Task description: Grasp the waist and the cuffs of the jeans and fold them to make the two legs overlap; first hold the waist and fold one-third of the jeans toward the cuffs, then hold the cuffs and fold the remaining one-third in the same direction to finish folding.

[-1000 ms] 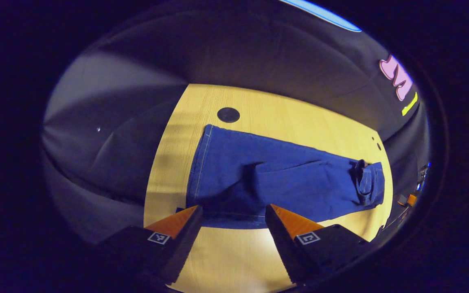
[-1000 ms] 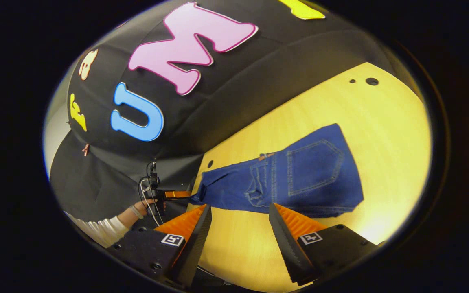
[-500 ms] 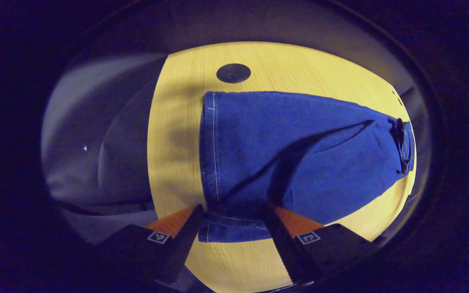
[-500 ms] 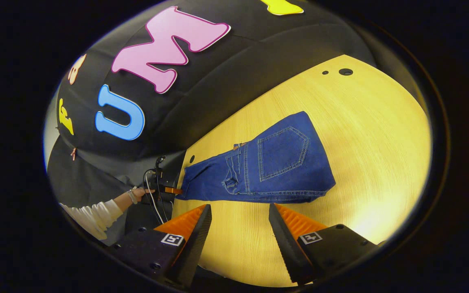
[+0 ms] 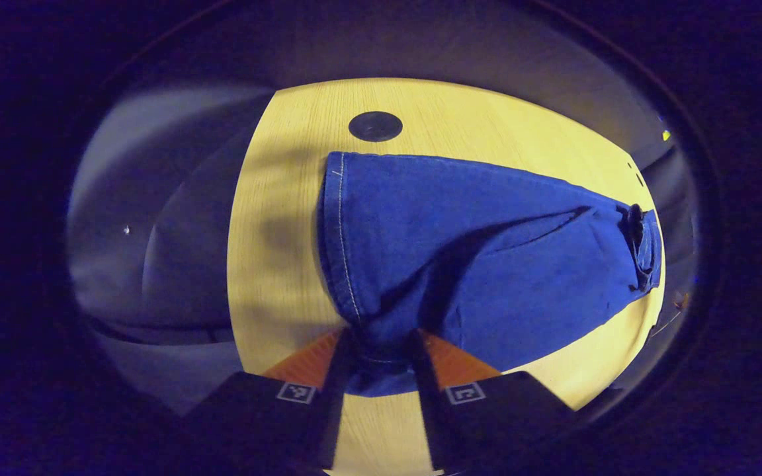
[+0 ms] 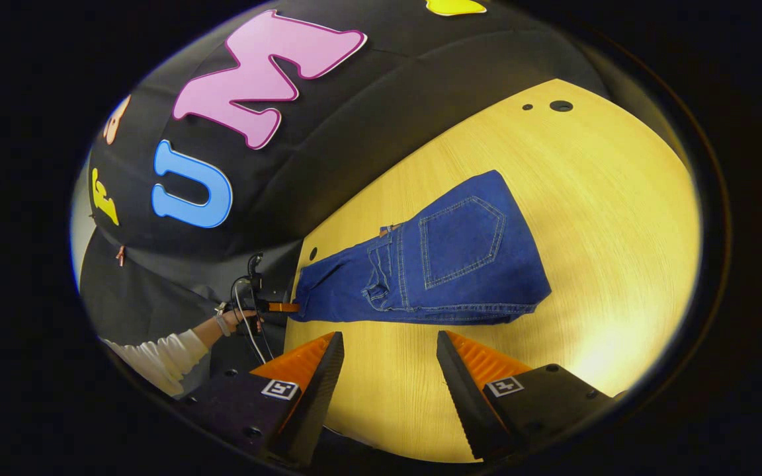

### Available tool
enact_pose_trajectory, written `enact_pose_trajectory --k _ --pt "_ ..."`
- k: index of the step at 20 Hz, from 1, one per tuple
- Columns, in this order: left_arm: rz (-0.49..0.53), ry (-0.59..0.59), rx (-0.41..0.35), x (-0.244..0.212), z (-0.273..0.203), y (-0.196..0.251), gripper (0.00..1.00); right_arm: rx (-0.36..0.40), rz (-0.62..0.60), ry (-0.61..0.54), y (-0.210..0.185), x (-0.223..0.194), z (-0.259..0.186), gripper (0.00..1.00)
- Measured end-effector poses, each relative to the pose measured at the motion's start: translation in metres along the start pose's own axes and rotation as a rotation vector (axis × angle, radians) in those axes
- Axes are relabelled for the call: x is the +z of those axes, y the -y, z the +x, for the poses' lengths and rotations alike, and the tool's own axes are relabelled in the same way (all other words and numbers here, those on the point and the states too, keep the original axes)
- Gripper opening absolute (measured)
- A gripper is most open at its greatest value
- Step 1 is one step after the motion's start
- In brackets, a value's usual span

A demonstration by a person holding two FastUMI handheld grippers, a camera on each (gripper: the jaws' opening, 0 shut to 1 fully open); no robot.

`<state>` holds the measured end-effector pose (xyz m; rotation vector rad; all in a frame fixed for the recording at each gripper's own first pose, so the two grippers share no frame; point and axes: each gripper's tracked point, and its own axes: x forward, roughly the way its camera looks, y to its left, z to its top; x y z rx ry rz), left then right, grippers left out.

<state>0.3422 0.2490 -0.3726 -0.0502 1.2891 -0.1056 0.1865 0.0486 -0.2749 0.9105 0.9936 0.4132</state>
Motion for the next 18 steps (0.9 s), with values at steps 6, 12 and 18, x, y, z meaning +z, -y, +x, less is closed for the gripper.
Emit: enact_pose_trajectory --k 6,12,18 --pt "-0.118 0.034 -0.022 0.001 -0.006 0.001 0.17 -0.006 -0.028 0.001 0.002 -0.001 -0.011 0.87" --pt "-0.117 0.254 -0.253 0.04 -0.089 0.063 0.12 0.011 -0.023 0.048 0.0 0.013 -0.022 0.87" --pt "-0.047 0.444 -0.559 0.09 -0.192 0.218 0.12 0.038 -0.024 0.074 -0.004 0.018 -0.035 0.87"
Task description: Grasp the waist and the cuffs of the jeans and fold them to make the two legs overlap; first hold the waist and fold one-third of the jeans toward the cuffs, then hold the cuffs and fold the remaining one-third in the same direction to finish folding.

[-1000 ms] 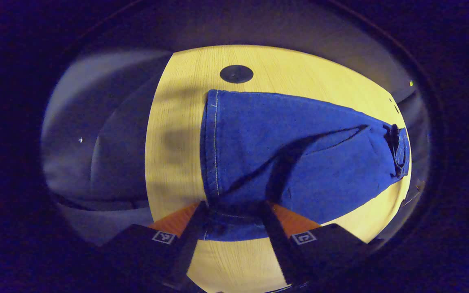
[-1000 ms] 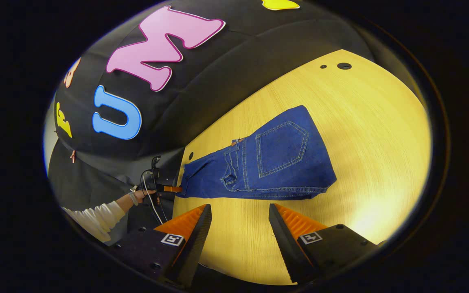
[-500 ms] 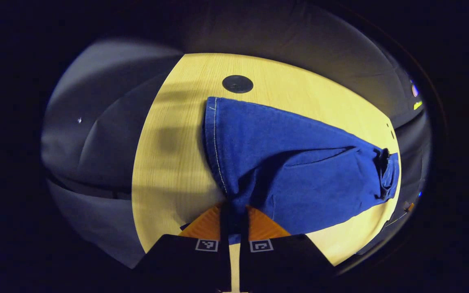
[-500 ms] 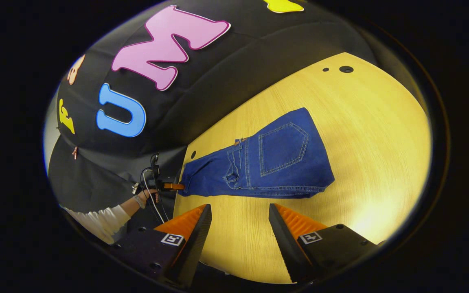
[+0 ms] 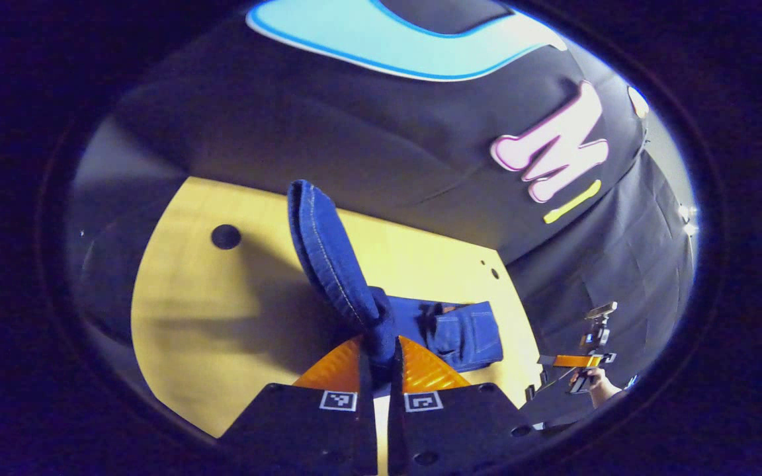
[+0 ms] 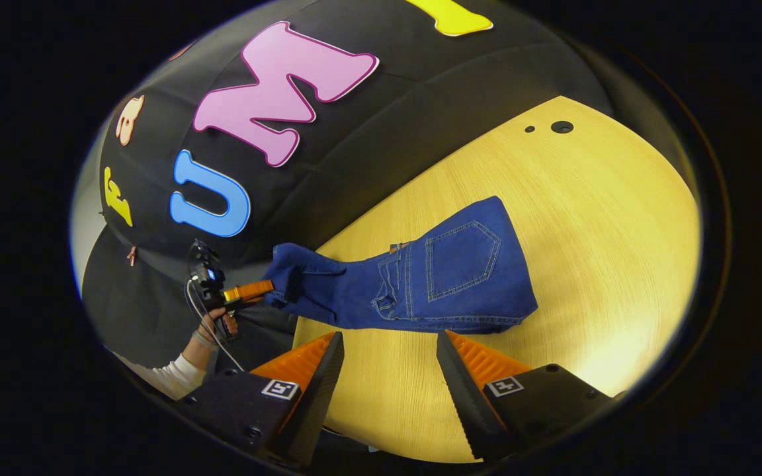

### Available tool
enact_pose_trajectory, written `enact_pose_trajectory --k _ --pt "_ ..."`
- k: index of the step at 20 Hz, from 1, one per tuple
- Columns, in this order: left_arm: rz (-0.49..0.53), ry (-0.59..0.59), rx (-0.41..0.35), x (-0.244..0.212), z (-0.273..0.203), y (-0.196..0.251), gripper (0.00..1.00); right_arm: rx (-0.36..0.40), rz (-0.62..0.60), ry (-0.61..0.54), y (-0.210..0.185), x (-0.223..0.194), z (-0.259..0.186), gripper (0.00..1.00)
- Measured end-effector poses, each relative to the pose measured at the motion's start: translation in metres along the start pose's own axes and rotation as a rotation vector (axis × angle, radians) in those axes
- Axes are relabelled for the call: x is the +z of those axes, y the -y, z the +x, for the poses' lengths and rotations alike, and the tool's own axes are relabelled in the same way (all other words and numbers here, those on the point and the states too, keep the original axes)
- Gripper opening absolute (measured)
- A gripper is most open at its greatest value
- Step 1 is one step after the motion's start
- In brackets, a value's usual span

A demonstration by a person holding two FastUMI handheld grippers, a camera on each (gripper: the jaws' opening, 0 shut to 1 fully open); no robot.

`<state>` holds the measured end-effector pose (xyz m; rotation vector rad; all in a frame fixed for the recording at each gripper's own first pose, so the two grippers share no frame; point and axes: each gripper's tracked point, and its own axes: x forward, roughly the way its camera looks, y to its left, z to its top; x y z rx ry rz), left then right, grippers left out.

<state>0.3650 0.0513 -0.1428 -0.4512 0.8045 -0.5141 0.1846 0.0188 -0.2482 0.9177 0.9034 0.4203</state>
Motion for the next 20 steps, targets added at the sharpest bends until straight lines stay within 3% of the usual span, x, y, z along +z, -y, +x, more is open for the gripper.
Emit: enact_pose_trajectory --k 4,7,10,13,14,15,16,18,19,20 --pt "0.139 -0.018 -0.145 0.014 0.045 0.125 0.12 0.012 -0.002 0.02 0.005 0.003 -0.023 0.87" --pt "0.166 -0.079 -0.237 0.005 0.103 0.182 0.12 0.005 0.006 0.04 0.018 0.006 -0.043 0.87" --pt "0.26 -0.186 -0.173 -0.049 0.172 0.191 0.12 -0.006 0.005 0.055 0.036 0.01 -0.061 0.87" --pt "0.248 -0.319 -0.047 -0.106 0.227 0.173 0.12 -0.008 -0.011 0.055 0.052 0.012 -0.075 0.87" --pt "0.249 -0.359 -0.001 -0.124 0.238 0.168 0.17 -0.007 -0.035 0.054 0.056 0.013 -0.079 0.86" --pt "0.266 -0.368 0.023 -0.132 0.242 0.17 0.29 -0.006 -0.061 0.052 0.061 0.014 -0.083 0.87" --pt "0.292 -0.361 0.034 -0.135 0.241 0.173 0.33 -0.002 -0.083 0.047 0.063 0.015 -0.086 0.87" --pt "0.333 -0.317 0.047 -0.133 0.246 0.183 0.67 0.009 -0.123 0.045 0.067 0.02 -0.09 0.86" --pt "0.375 -0.277 0.057 -0.13 0.246 0.189 0.95 0.003 -0.148 0.049 0.071 0.022 -0.092 0.87" --pt "0.424 -0.227 0.061 -0.122 0.24 0.196 0.98 -0.007 -0.176 0.058 0.075 0.026 -0.095 0.87"
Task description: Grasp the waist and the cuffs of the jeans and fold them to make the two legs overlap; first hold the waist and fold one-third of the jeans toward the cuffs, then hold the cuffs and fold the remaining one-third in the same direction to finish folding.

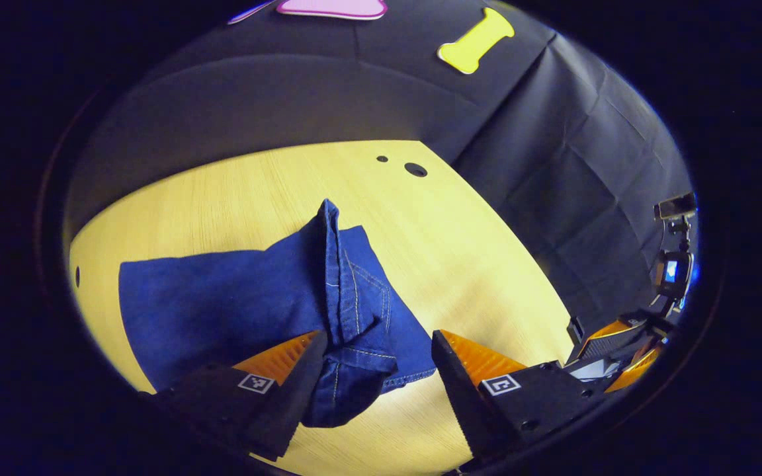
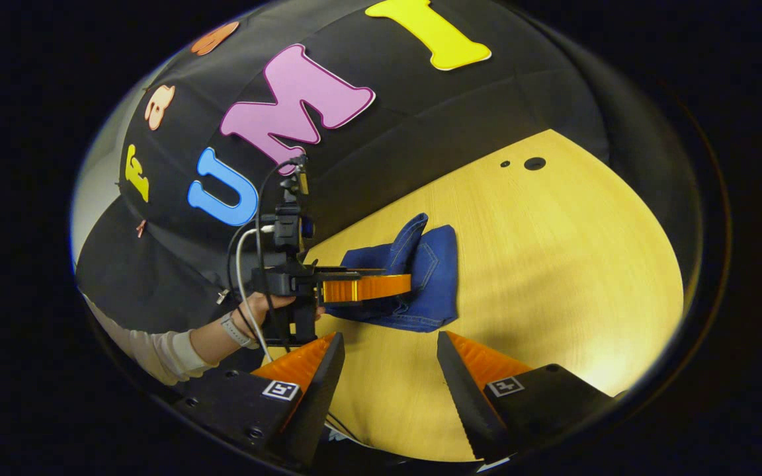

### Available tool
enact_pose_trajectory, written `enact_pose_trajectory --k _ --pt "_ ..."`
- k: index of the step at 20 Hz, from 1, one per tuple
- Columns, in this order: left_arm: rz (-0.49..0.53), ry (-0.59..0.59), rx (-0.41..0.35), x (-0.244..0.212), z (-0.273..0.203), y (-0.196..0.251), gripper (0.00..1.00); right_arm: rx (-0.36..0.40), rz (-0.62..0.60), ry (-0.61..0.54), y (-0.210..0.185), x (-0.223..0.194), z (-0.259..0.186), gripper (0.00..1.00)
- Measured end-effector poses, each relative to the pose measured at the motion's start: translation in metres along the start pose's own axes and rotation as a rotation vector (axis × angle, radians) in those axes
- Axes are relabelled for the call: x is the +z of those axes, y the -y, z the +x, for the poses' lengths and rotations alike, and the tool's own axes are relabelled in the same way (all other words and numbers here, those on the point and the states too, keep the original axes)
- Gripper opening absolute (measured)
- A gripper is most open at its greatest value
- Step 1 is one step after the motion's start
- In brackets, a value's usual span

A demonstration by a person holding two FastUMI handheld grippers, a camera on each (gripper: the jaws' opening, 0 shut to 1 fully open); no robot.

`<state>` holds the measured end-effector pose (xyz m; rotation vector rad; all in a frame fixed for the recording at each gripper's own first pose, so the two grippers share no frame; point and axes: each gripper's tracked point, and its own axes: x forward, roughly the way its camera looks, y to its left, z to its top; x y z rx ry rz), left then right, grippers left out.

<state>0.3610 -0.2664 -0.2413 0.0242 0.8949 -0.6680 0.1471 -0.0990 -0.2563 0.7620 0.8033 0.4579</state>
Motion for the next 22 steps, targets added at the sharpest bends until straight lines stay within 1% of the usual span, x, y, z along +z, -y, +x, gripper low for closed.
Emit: enact_pose_trajectory --k 2,5,8,10,11,14,15,16,18,19,20,22 --pt "0.059 0.105 0.026 0.017 -0.036 0.012 0.96 -0.019 -0.044 0.025 0.003 0.008 -0.009 0.86" --pt "0.087 0.26 0.038 0.027 -0.096 0.038 0.97 -0.039 -0.13 0.095 -0.008 0.021 -0.03 0.87" --pt "0.103 0.427 0.085 0.021 -0.176 0.057 0.96 -0.081 -0.234 0.191 -0.029 0.033 -0.058 0.87" --pt "0.108 0.502 0.128 0.005 -0.226 0.074 0.97 -0.103 -0.289 0.257 -0.052 0.037 -0.084 0.87" --pt "0.111 0.531 0.148 -0.004 -0.247 0.085 0.97 -0.112 -0.313 0.296 -0.067 0.041 -0.097 0.87" --pt "0.096 0.601 0.255 -0.033 -0.304 0.106 0.96 -0.122 -0.405 0.413 -0.112 0.052 -0.137 0.88" --pt "0.081 0.627 0.285 -0.044 -0.322 0.113 0.97 -0.152 -0.43 0.457 -0.122 0.058 -0.15 0.89" --pt "0.063 0.656 0.298 -0.049 -0.336 0.121 0.97 -0.173 -0.442 0.498 -0.131 0.062 -0.163 0.91" --pt "0.022 0.7 0.324 -0.061 -0.359 0.128 0.96 -0.217 -0.462 0.572 -0.148 0.063 -0.187 0.92" --pt "0.01 0.715 0.342 -0.064 -0.369 0.129 0.96 -0.241 -0.492 0.603 -0.154 0.063 -0.194 0.93" --pt "0.004 0.733 0.362 -0.064 -0.372 0.128 0.96 -0.27 -0.528 0.629 -0.158 0.064 -0.203 0.93" --pt "-0.006 0.781 0.4 -0.058 -0.388 0.128 0.96 -0.303 -0.573 0.662 -0.166 0.062 -0.22 0.95"
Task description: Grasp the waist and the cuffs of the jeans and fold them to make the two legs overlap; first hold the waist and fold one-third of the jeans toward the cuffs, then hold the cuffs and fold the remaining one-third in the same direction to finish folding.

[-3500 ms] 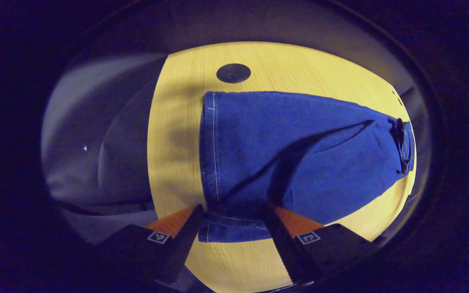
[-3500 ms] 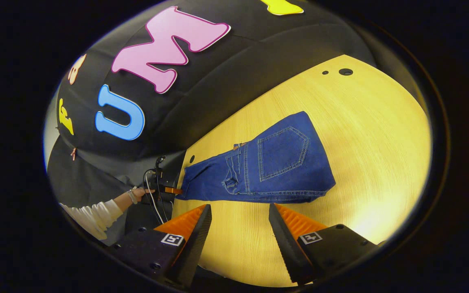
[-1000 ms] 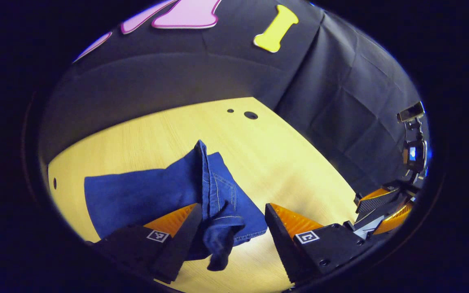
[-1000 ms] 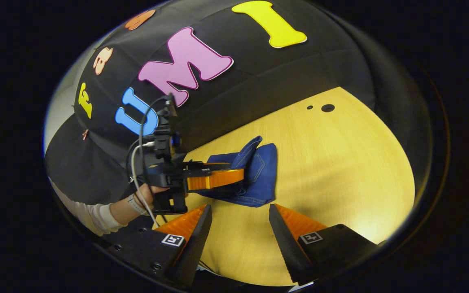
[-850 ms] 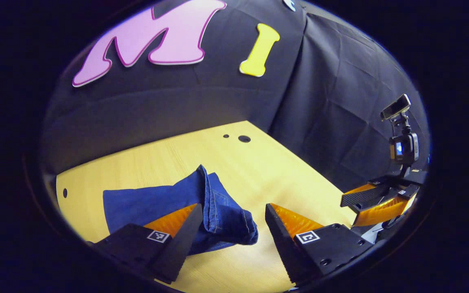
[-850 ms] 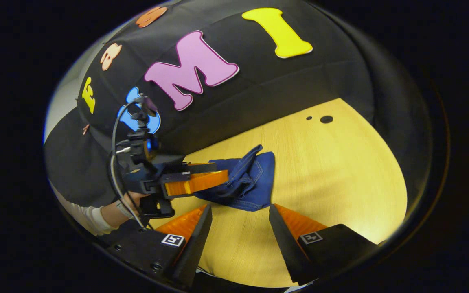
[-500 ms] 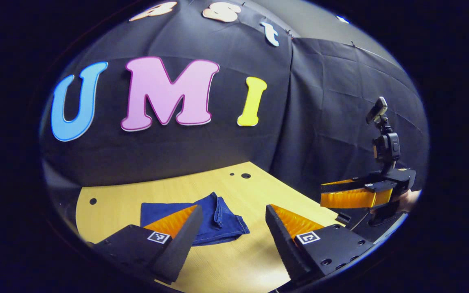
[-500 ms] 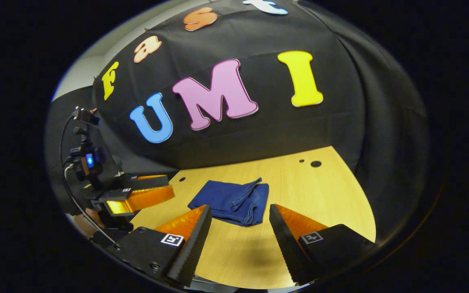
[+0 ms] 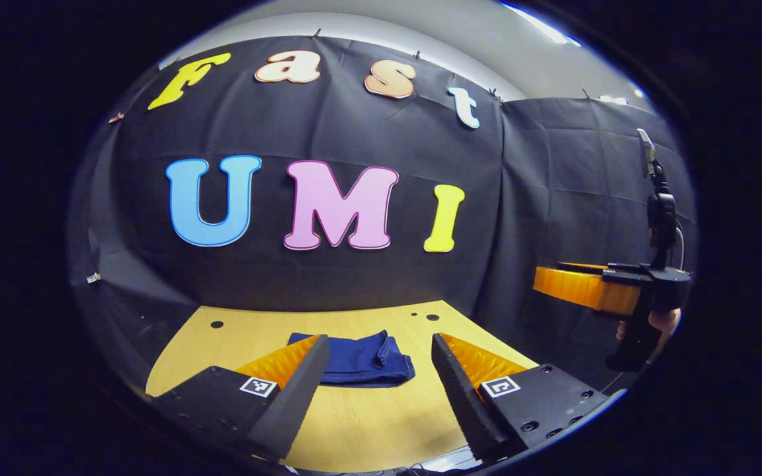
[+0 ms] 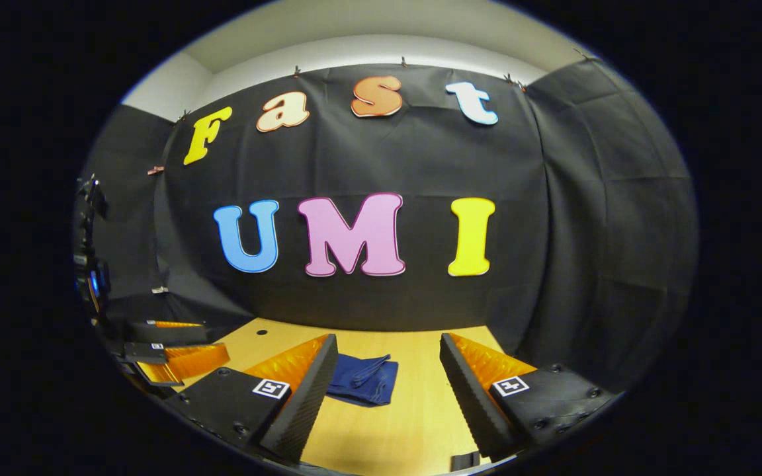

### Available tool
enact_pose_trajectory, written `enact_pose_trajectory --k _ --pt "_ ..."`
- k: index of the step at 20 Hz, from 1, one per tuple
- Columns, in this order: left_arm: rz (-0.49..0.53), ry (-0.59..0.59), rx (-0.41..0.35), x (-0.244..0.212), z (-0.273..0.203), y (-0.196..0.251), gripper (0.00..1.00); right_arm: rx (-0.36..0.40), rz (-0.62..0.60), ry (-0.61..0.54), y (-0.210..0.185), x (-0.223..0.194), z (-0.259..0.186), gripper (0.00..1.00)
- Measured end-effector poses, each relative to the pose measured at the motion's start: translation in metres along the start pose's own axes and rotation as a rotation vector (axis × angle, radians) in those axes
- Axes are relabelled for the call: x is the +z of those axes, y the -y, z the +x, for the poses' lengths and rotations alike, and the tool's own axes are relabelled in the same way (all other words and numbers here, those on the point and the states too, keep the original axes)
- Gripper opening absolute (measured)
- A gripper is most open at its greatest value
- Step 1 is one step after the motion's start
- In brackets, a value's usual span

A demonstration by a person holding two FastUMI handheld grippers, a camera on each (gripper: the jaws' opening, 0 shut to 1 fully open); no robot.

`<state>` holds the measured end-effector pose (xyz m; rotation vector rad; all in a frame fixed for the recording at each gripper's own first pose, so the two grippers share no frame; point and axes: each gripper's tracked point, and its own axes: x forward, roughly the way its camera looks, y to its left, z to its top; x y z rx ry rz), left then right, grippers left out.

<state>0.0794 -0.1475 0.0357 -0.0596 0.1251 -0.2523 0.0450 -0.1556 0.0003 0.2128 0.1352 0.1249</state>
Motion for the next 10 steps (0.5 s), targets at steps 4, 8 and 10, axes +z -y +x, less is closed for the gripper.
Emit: enact_pose_trajectory --k 4,8,10 --pt "0.004 0.089 0.055 0.03 -0.025 -0.012 0.94 -0.021 -0.02 0.02 -0.005 0.011 -0.016 0.96" --pt "0.045 0.143 0.104 0.048 -0.034 -0.022 0.96 -0.029 -0.046 0.052 -0.01 0.025 -0.016 1.0" --pt "0.051 0.163 0.14 0.054 -0.041 -0.03 0.96 -0.023 -0.057 0.066 -0.017 0.03 -0.017 0.96"
